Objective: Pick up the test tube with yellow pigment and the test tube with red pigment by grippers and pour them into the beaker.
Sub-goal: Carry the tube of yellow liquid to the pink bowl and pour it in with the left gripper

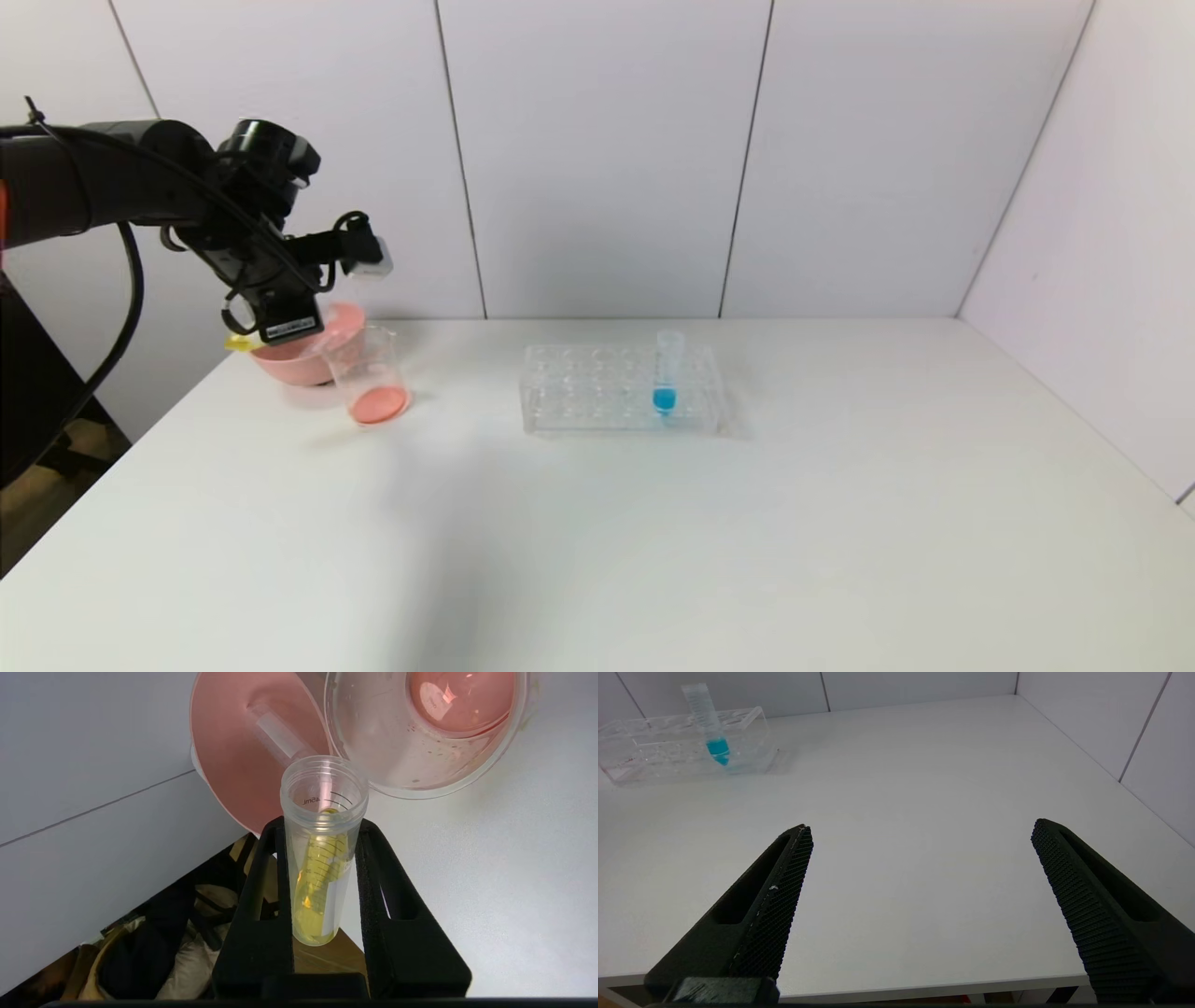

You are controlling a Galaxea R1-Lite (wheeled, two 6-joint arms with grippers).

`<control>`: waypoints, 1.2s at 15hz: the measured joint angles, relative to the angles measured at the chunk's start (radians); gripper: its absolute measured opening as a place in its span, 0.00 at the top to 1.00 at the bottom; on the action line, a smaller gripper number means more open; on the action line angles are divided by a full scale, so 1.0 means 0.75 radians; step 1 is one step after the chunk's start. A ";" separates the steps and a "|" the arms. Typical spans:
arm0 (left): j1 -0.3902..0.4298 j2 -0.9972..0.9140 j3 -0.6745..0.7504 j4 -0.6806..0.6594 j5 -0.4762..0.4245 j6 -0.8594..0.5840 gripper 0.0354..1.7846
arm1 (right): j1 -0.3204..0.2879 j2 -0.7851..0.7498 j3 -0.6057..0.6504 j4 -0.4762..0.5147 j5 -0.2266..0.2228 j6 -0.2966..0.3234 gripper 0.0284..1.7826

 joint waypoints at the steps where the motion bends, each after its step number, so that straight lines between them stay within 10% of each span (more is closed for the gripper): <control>1: -0.014 0.007 -0.001 0.004 0.034 0.004 0.78 | 0.000 0.000 0.000 0.000 0.000 0.000 0.04; 18: -0.131 0.040 -0.001 0.078 0.392 0.080 0.78 | 0.000 0.000 0.000 0.000 0.000 0.000 0.04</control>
